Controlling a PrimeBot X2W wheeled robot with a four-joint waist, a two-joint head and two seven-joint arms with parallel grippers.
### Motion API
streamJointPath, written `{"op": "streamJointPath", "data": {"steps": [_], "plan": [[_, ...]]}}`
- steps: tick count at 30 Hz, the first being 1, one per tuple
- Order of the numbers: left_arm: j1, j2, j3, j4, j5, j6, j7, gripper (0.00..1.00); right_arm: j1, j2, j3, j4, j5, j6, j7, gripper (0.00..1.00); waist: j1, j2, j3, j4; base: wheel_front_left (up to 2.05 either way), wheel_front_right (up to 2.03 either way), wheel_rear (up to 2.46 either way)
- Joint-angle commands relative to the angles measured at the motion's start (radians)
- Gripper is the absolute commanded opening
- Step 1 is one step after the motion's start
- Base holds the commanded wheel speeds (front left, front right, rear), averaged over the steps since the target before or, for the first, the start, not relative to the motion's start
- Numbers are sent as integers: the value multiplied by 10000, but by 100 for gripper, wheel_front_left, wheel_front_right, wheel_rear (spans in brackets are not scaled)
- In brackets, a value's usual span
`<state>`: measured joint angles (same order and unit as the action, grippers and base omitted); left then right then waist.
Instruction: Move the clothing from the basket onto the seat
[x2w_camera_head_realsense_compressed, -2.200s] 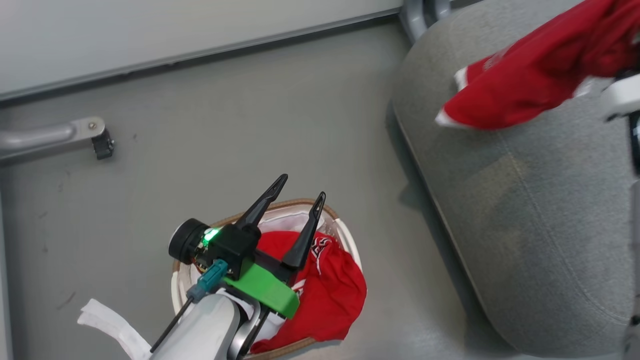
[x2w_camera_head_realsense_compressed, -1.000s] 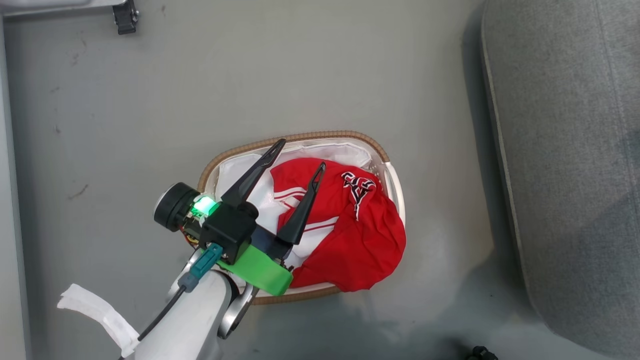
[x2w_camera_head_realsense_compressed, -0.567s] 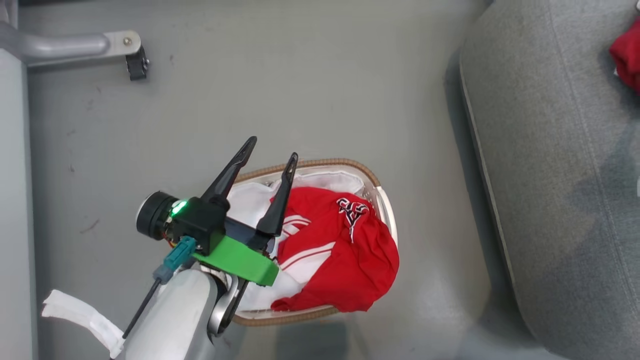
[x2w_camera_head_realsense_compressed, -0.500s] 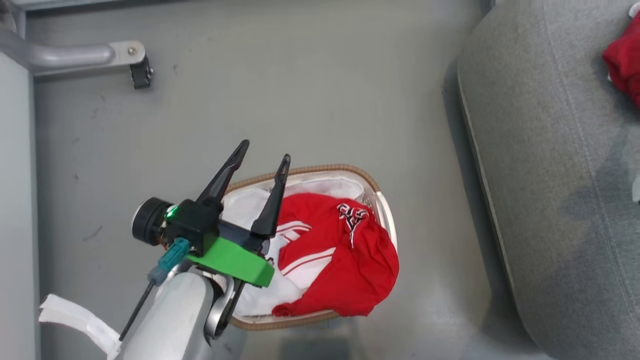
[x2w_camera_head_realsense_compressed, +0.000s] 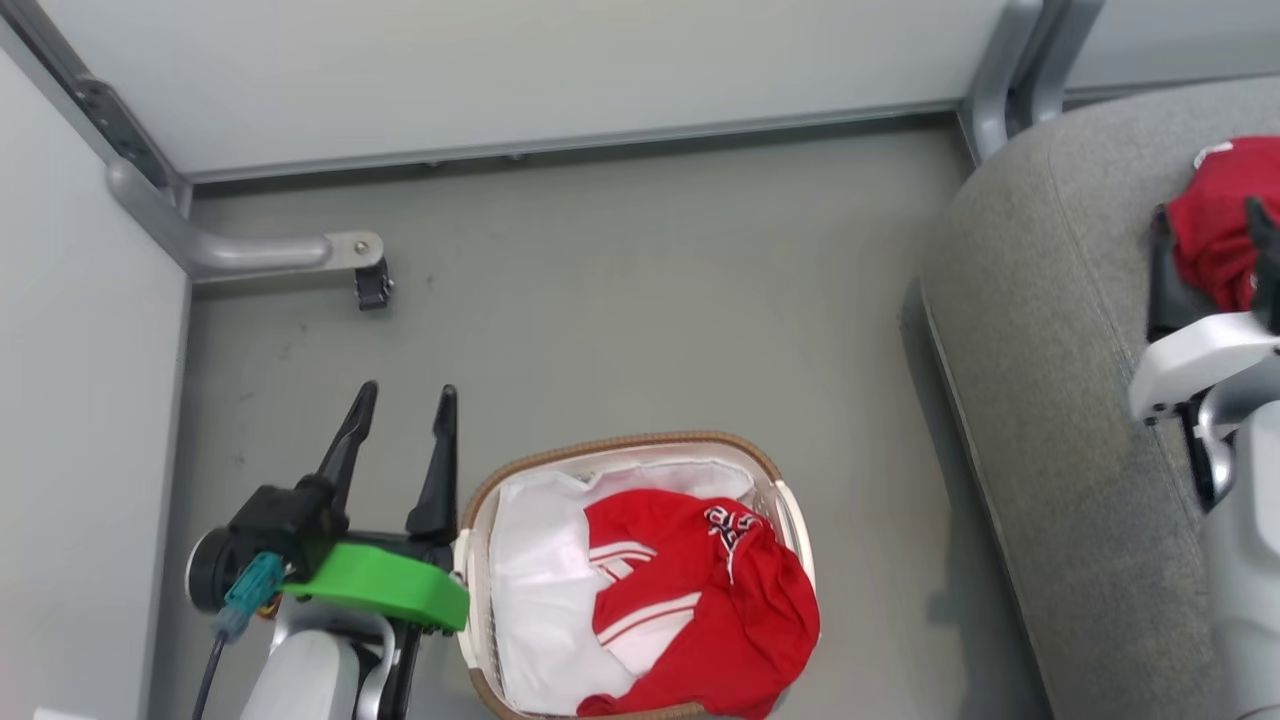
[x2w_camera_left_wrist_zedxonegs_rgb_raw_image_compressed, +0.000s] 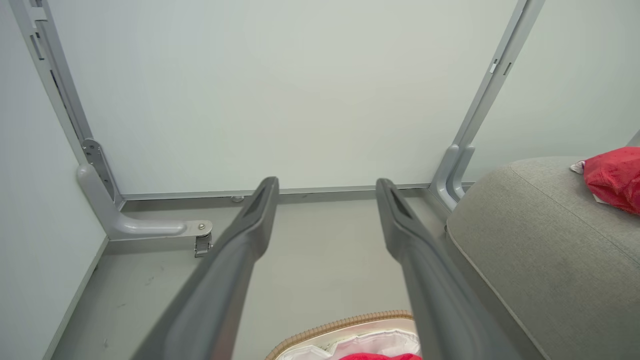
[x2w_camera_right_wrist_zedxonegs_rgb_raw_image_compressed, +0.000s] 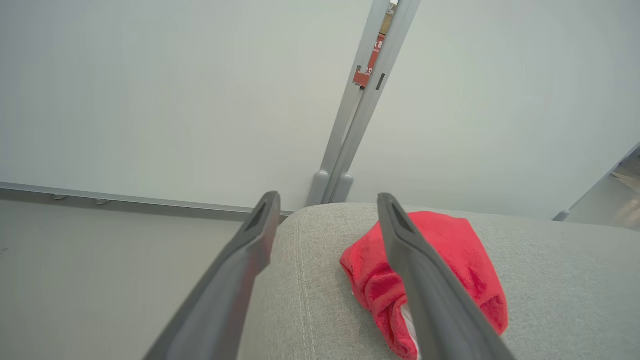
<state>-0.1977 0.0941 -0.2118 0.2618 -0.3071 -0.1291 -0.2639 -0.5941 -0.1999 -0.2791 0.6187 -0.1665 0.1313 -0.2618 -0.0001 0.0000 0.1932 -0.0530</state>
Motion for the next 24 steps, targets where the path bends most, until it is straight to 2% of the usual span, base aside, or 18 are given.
{"op": "streamJointPath", "data": {"steps": [1, 12, 24], "plan": [[284, -50, 222, 45, 47, -26, -8, 100, 307, 151, 153, -177, 180, -10, -49, 100, 1, 0, -638, 359, 0, 0, 0], [1445, -309, 1373, 272, 236, -26, -9, 100, 2104, 1339, 1492, -1215, 1160, -9, -49, 100, 1, 0, -1415, 736, 0, 0, 0], [2272, -398, 1622, 243, 166, -26, -9, 100, 3788, 1474, 2738, -1805, 2872, -9, -49, 100, 1, 0, -1806, 751, 0, 0, 0]]}}
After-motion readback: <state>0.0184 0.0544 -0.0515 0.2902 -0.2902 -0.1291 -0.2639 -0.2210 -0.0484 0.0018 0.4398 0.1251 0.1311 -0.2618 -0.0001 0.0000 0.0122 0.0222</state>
